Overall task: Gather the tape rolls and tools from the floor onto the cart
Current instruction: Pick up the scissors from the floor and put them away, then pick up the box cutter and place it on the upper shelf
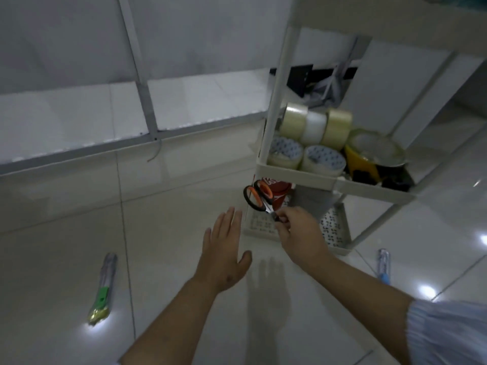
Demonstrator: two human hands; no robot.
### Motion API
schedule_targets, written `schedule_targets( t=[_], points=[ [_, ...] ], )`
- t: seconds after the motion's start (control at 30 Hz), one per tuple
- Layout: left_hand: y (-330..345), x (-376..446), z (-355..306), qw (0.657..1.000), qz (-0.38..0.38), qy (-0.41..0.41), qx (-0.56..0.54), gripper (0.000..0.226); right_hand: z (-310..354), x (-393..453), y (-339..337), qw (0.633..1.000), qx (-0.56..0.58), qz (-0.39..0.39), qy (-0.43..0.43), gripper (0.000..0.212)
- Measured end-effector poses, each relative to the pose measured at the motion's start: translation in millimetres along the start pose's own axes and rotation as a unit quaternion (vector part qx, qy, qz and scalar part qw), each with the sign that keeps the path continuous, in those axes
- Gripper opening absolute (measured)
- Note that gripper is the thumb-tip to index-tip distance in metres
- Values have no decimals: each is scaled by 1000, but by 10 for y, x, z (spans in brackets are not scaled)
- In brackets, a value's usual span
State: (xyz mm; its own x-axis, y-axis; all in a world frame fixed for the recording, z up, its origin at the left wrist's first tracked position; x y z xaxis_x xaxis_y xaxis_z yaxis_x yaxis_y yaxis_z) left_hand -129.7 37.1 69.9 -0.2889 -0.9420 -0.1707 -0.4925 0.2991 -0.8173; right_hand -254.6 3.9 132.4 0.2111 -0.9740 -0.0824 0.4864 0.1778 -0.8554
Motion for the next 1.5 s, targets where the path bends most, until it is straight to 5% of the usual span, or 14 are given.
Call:
schedule_targets(
  t=[0.13,0.23,0.67,0.9,1.27,1.5],
  points=[
    [-656,21,-447,992,-99,82,-2,83,412,-44,-781,998,-20,-31,-51,20],
    [-1148,-42,-827,975,-171,143,-2,69,640,-176,-1331,991,-58,-85,-89,20],
    [-2209,111,-2438,926,-242,266,115,70,727,-387,-3314,952,-112,-271,-92,17],
    [-2624,284,-2683,932,-246,234,126,75,868,163,-3519,964,-197,-166,-67,22],
    [-2567,421,-2483,946,-214,191,150,80,1057,659,-3194,979,-173,13,-103,23],
    [-2480,336,-2574,927,-267,231,128,81,1072,380,-3520,977,-95,-109,-158,30]
  ],
)
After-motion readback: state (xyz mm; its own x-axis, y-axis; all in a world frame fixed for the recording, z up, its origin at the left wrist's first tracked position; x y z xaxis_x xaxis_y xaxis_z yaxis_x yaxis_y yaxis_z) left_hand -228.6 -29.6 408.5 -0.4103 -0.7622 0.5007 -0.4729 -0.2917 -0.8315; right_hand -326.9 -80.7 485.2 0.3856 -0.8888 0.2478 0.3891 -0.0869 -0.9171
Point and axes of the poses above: each hand's wrist, its own x-axis towards the middle knuckle, its own y-axis out of the palm, z = x × y, the point moved 10 cm from there along x, towards the middle knuckle, and after that the axes turned 12 degrees about z, right-handed, at the moved point
